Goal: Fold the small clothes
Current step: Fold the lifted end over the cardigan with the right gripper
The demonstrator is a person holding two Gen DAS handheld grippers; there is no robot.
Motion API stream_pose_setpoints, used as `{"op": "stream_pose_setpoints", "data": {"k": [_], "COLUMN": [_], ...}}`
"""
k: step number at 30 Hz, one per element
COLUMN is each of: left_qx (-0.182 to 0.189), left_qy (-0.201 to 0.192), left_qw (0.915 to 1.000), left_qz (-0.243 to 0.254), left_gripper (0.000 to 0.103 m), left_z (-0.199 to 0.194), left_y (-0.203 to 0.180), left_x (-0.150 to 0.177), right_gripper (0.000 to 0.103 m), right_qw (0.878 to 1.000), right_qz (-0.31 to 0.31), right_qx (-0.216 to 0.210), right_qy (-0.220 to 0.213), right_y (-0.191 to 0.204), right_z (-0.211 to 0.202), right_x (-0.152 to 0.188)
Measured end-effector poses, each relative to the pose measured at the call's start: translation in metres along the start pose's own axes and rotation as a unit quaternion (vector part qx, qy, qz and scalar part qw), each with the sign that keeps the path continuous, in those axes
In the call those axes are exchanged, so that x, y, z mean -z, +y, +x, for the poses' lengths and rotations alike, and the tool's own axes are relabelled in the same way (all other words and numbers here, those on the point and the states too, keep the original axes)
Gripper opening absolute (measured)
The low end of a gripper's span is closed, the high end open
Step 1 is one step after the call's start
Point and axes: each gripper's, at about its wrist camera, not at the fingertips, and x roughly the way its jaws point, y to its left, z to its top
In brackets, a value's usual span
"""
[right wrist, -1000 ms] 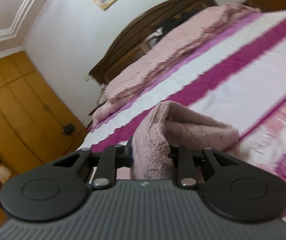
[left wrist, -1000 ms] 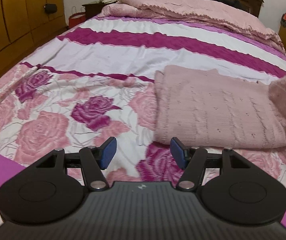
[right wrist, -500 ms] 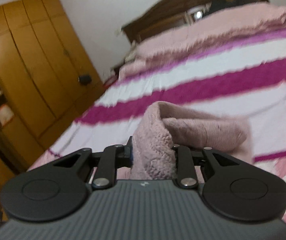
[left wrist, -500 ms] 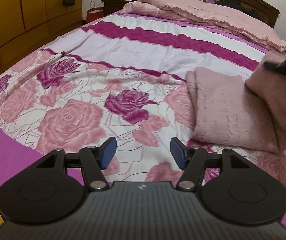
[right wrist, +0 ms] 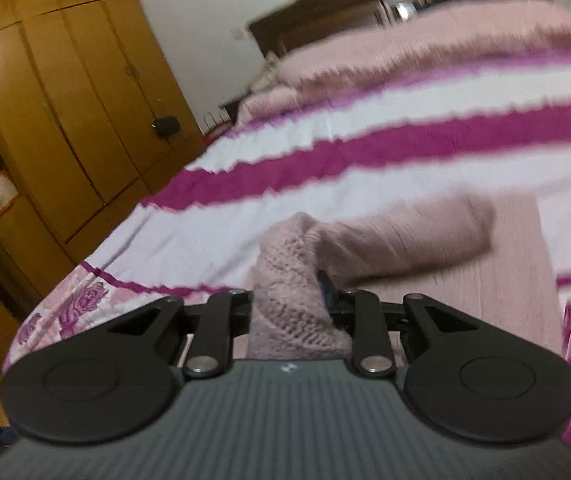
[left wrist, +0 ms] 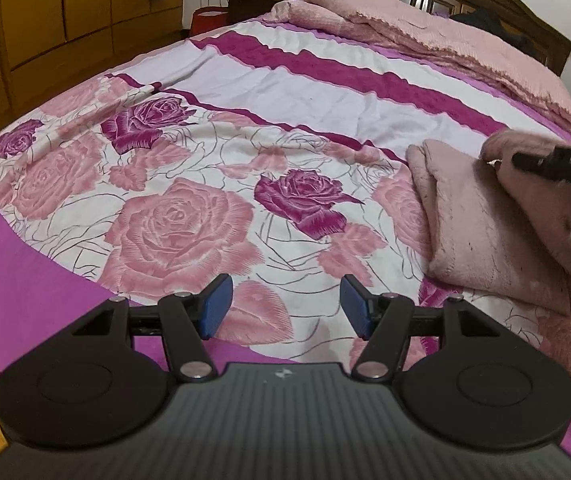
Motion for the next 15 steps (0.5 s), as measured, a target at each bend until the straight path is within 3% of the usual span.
{"op": "stream_pose_setpoints", "data": {"k": [2, 6, 8, 10, 15], "left_qx": [0.000, 0.002, 0.003, 0.002, 0.012], "left_qy": [-0.001, 0.001, 0.000, -0.003, -0.016], "left_qw": [1.0000, 0.9999, 0.9999, 1.0000, 0.9996], "left_qz": [-0.004, -0.015, -0.012, -0.003, 0.021], "left_gripper": [0.067, 0.067, 0.067, 0.067, 0.067], "left_z": [0.000, 0.001, 0.000, -0.001, -0.007], "left_y": [0.004, 0.009, 0.010, 0.008, -0.003], "left_x": [0.000, 0.000, 0.000, -0.001, -0.013], "right_gripper": [0.026, 0.028, 0.032, 0.043, 0.047], "right_qw": [1.000, 0.993, 0.993, 0.994, 0.994], "right_qz": [-0.014, -0.073, -0.088, -0.089, -0.094], "right_qx": [-0.009, 0.015, 0.019, 0.013, -0.016], "right_qy": [0.024, 0.089, 0.072, 0.068, 0.049], "right_y": [0.011, 0.032, 0.040, 0.045, 0.050], "right_z": [0.008, 0.039, 0.036, 0.030, 0.003], "right_x": [0.002, 0.030, 0.038, 0.037, 0.031]}}
